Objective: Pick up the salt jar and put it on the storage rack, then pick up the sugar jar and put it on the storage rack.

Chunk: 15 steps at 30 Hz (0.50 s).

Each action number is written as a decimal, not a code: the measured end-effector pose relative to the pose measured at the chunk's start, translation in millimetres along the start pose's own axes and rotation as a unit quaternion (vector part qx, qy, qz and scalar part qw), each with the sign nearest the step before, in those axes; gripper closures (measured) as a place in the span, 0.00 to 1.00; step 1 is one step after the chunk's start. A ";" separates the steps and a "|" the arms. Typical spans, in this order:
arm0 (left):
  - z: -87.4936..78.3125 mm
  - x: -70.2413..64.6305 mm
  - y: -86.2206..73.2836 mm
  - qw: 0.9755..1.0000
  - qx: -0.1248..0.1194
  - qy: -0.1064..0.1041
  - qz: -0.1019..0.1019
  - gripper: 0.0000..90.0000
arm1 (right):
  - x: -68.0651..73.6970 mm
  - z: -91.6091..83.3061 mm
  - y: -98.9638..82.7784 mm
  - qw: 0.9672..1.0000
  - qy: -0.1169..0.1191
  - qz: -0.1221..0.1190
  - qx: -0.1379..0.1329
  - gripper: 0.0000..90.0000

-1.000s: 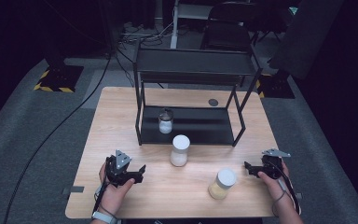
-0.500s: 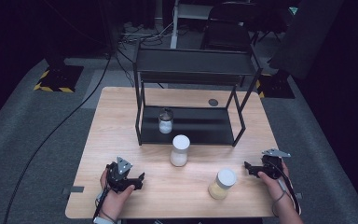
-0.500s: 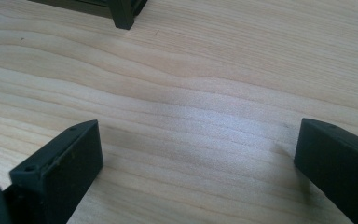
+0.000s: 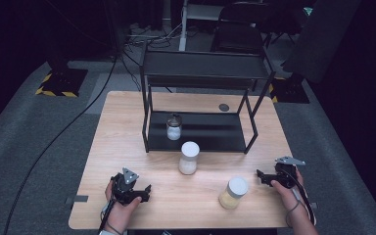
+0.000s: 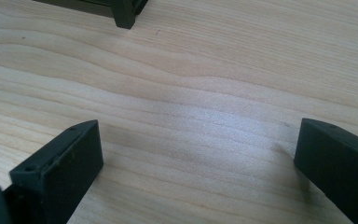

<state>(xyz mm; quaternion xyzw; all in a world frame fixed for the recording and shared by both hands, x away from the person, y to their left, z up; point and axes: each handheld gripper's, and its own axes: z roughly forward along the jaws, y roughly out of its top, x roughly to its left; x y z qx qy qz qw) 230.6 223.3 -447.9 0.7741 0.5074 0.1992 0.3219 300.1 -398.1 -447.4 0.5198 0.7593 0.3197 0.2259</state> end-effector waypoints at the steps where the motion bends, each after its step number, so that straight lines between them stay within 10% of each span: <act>1: 0.1 0.0 0.2 1.000 0.000 0.000 0.000 0.06 | 0.0 0.0 0.0 1.000 0.000 0.000 0.000 0.01; 15: 1.2 -0.4 1.6 1.000 0.003 0.002 -0.003 0.03 | 0.5 -0.4 -0.1 1.000 0.000 -0.001 -0.001 0.03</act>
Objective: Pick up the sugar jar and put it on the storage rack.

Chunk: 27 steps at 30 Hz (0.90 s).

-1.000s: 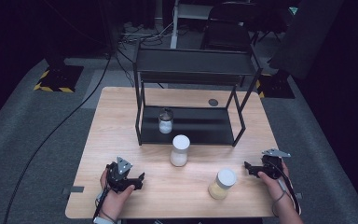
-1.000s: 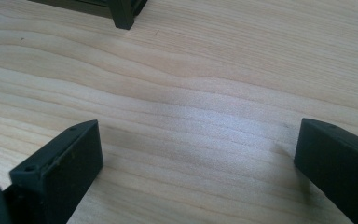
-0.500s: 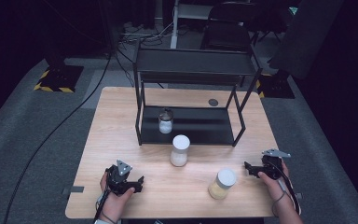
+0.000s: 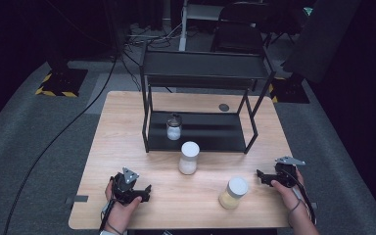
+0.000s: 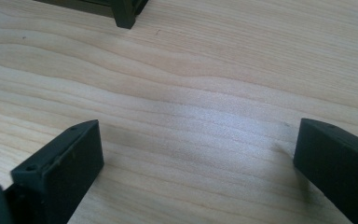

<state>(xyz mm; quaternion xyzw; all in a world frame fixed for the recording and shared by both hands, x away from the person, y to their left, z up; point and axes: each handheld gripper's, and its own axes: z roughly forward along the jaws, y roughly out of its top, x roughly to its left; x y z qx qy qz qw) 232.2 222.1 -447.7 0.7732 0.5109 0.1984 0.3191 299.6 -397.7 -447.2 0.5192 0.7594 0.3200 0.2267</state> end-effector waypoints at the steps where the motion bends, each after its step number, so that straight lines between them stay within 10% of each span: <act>1: 0.1 -0.1 0.1 1.000 0.000 0.000 0.000 0.03 | 0.2 -0.6 0.2 1.000 0.001 -0.002 0.000 0.05; 27: 3.1 1.0 3.6 1.000 0.003 0.001 0.000 0.01 | 20.2 -48.4 47.8 0.997 0.046 -0.026 -0.058 0.05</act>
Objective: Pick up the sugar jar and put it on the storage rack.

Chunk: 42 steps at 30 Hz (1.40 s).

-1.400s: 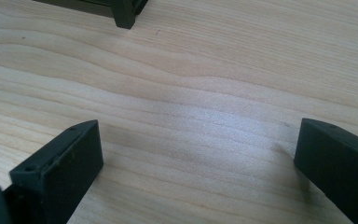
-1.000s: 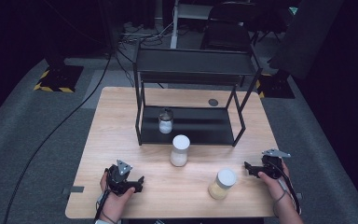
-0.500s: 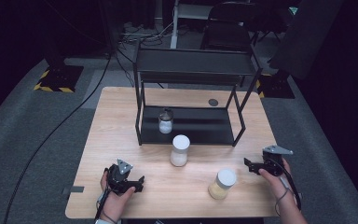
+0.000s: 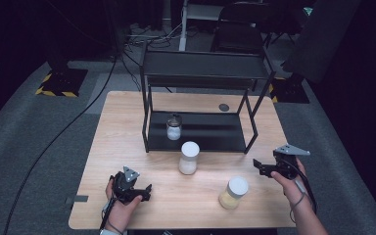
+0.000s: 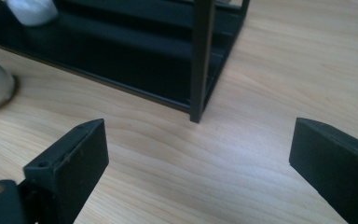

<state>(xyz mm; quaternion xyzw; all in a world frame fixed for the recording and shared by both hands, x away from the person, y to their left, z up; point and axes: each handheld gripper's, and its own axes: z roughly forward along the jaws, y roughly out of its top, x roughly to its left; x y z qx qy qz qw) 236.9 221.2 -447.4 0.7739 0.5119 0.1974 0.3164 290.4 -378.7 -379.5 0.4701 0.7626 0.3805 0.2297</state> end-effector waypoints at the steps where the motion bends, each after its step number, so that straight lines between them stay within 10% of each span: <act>1: 0.0 0.3 0.4 1.000 0.001 0.000 0.000 0.01 | 1.3 -1.0 2.1 1.000 0.000 -0.002 0.000 0.05; 42: 0.1 1.0 0.4 1.000 0.001 -0.001 0.001 0.01 | 62.2 -8.4 77.8 0.995 0.056 -0.059 -0.055 0.04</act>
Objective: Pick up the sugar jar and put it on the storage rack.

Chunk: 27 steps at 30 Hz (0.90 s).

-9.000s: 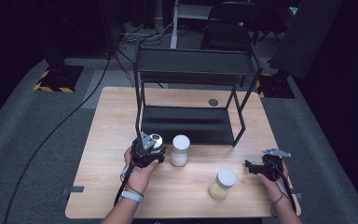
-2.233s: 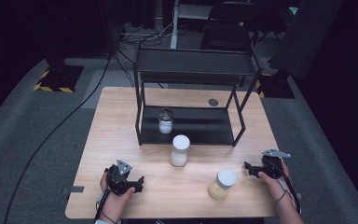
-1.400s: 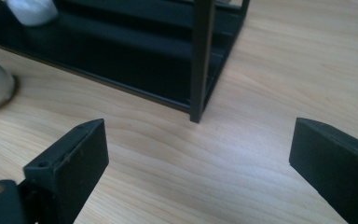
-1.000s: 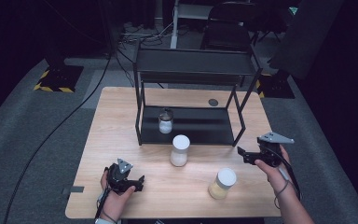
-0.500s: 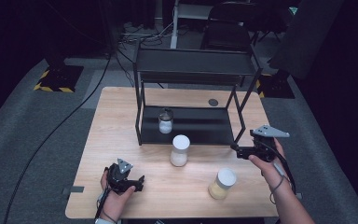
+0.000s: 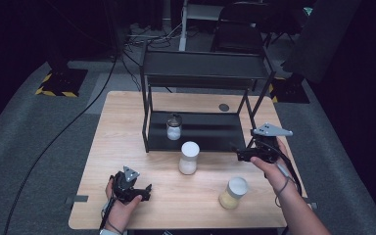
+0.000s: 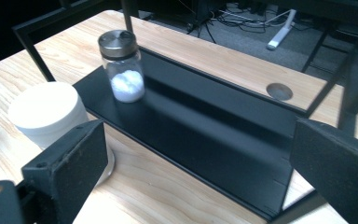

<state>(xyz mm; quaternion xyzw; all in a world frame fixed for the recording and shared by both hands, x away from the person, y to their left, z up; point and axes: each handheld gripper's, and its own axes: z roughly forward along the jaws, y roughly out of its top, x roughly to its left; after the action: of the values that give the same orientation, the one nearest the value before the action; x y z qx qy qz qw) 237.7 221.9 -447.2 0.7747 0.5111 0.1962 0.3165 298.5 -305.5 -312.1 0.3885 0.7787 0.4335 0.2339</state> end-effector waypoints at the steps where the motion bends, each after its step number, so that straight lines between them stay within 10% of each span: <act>1: 0.0 0.1 0.0 1.000 0.000 0.000 0.000 0.01 | 1.5 1.2 1.7 1.000 0.002 -0.002 0.000 0.04; 27: 0.1 1.2 0.4 1.000 0.001 -0.002 0.003 0.01 | 24.0 30.9 21.6 0.999 0.048 -0.015 -0.007 0.04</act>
<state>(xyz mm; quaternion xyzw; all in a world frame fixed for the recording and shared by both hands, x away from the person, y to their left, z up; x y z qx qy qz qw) 238.5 222.8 -447.0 0.7767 0.5084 0.1954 0.3163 314.7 -263.9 -310.1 0.3542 0.7915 0.4537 0.2056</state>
